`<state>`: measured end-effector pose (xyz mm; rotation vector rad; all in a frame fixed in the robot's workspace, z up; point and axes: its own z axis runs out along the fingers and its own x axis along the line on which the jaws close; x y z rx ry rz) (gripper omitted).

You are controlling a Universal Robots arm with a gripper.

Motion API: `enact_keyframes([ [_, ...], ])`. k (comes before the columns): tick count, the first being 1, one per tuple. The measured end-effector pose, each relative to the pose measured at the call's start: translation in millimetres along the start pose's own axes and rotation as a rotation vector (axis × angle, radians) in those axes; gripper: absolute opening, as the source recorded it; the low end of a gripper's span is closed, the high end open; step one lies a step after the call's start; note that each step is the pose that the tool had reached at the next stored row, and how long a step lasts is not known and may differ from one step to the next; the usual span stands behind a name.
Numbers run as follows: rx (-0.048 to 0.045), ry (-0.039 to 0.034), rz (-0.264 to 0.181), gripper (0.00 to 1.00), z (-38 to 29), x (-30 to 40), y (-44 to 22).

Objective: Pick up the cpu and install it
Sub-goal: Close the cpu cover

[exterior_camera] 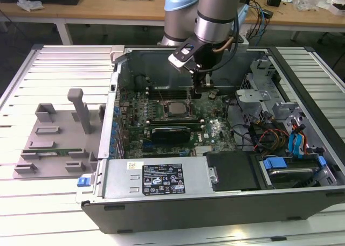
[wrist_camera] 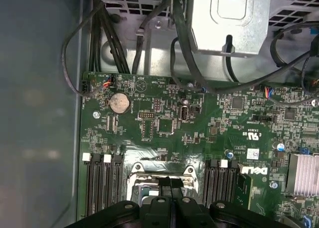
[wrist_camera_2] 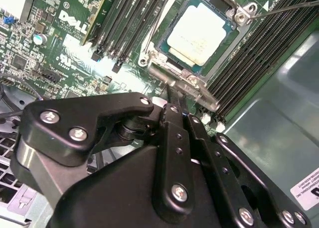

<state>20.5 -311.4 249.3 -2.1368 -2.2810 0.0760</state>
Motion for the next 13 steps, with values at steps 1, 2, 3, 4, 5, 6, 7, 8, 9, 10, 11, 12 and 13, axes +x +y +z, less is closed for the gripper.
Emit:
enact_keyframes([
  [1, 0.0, 0.0, 0.0, 0.11, 0.0, 0.1, -0.8],
  [2, 0.0, 0.0, 0.0, 0.11, 0.1, 0.1, -1.5],
  [3, 0.0, 0.0, 0.0, 0.11, 0.1, 0.2, -2.5],
  [4, 0.0, 0.0, 0.0, 0.11, 0.2, 0.2, -3.1],
  [5, 0.0, 0.0, 0.0, 0.11, 0.2, 0.3, -4.1],
  [6, 0.0, 0.0001, 0.0, 0.11, 0.3, 0.3, -4.9],
  [7, 0.0001, 0.0, 0.0, 0.11, 0.3, 0.4, -5.4],
  [8, 0.0, 0.0001, 0.0, 0.11, 0.6, 0.5, -6.0],
  [9, 0.0001, 0.0, 0.0, 0.11, 1.7, 0.6, -7.8],
  [10, 0.0, 0.0, 0.0, 0.11, 3.2, 0.7, -9.4],
  [11, 0.0001, 0.0, 0.0, 0.11, 5.8, 1.0, -12.5],
  [12, 0.0, 0.0, 0.0, 0.11, 7.3, 1.2, -15.2],
  [13, 0.0, 0.0001, 0.0, 0.11, 7.9, 1.3, -16.6],
])
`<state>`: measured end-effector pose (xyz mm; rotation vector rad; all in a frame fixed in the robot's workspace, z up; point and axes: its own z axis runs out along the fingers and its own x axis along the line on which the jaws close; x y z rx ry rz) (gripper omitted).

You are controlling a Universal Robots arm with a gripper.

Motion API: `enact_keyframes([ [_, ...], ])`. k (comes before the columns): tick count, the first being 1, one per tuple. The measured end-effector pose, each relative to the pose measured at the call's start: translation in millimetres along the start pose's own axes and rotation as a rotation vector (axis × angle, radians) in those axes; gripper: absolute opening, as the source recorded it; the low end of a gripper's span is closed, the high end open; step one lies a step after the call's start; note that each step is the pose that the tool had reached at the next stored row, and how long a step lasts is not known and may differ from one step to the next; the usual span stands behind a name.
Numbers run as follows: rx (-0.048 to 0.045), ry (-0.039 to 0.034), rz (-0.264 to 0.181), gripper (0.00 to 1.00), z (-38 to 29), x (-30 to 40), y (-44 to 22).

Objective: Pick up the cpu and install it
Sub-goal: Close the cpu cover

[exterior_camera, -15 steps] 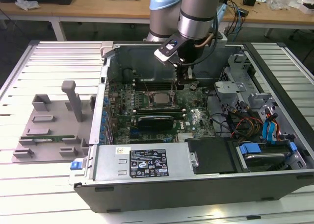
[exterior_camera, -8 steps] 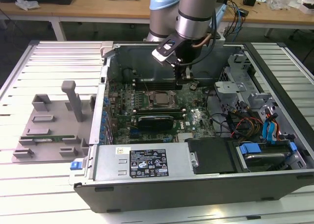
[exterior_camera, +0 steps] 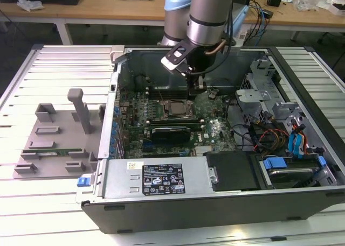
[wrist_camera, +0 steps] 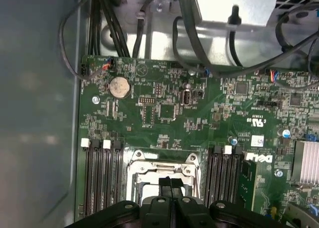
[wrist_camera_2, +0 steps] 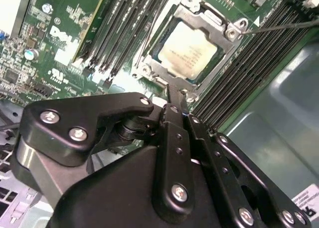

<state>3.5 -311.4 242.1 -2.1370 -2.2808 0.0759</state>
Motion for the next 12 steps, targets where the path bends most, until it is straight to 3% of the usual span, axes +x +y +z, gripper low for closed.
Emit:
enact_keyframes([
  [4, 0.0001, -0.0001, 0.0, 0.11, 2.6, 0.4, -5.3],
  [12, 0.0, -0.0001, 0.0, 0.11, 7.9, 0.6, -7.1],
])
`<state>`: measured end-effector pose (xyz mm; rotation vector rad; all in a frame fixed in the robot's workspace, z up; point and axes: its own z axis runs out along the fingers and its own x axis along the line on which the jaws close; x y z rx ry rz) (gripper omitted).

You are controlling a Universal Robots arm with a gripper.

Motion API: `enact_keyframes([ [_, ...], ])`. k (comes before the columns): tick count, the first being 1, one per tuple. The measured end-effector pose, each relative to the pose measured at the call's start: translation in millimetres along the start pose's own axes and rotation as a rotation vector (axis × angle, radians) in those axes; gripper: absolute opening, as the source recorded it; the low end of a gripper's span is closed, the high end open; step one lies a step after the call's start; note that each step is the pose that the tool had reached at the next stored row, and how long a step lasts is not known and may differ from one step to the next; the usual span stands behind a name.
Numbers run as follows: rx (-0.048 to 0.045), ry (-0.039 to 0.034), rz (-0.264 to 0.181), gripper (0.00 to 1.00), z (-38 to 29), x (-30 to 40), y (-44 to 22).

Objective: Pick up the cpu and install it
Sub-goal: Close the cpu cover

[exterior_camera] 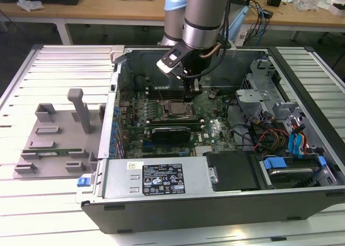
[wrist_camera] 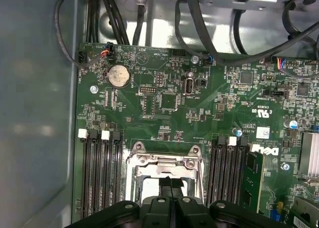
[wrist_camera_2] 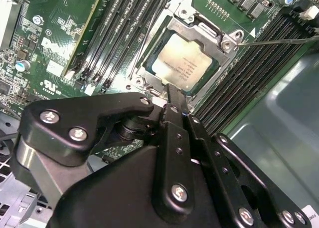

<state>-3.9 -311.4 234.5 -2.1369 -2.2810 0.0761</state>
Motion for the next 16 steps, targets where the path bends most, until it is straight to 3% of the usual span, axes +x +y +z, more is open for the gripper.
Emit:
enact_keyframes([
  [8, 0.0001, 0.0, 0.0, 0.11, 4.1, 0.2, -2.2],
  [10, 0.0, 0.0001, 0.0, 0.11, 8.5, 0.5, -3.9],
  [14, 0.0, 0.0, 0.0, 0.11, 15.3, 2.1, -18.0],
  [16, 0.0, 0.0001, 0.0, 0.11, 20.7, 3.7, -29.4],
])
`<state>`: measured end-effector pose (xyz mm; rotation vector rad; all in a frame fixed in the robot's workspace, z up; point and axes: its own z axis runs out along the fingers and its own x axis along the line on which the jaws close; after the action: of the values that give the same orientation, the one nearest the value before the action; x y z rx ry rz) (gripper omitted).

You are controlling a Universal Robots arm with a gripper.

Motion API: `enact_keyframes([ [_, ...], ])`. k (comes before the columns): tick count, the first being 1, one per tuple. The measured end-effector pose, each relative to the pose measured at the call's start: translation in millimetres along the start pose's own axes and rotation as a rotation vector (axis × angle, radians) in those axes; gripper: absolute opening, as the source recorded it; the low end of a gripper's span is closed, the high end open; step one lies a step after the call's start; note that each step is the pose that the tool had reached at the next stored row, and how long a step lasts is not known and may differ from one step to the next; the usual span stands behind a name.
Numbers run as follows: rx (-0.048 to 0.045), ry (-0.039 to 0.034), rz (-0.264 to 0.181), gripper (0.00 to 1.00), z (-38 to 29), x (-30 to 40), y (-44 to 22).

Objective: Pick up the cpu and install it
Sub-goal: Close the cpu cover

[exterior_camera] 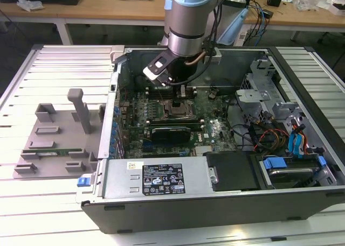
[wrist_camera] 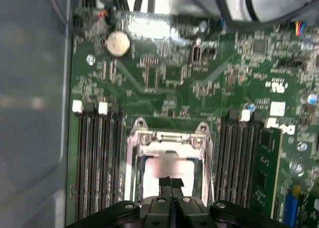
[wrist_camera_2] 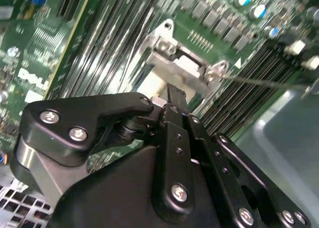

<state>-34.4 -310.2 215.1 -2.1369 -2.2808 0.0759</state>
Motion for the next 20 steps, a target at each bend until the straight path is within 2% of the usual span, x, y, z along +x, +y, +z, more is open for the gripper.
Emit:
enact_keyframes([
  [2, 0.0, -0.0001, 0.0, 0.11, 3.4, 0.8, -7.4],
  [4, 0.0, -0.0002, 0.0, 0.11, 5.3, 1.1, -11.1],
  [8, 0.0, -0.0001, 0.0, 0.11, 8.5, 1.6, -15.6],
  [11, 0.0007, -0.0008, 0.0, 0.11, 11.9, 1.6, -16.4],
  [13, 0.0004, -0.0002, 0.0, 0.11, 12.0, 1.5, -13.9],
  [15, 0.0005, -0.0003, 0.0, 0.11, 11.8, 1.2, -8.5],
  [16, 0.0015, -0.0001, 0.0, 0.11, 11.7, 1.0, -5.3],
  [17, 0.0042, 0.0001, 0.0, 0.11, 11.4, 0.5, 0.6],
  [20, 0.0069, 0.0003, 0.0, 0.11, 10.8, -0.1, 9.0],
])
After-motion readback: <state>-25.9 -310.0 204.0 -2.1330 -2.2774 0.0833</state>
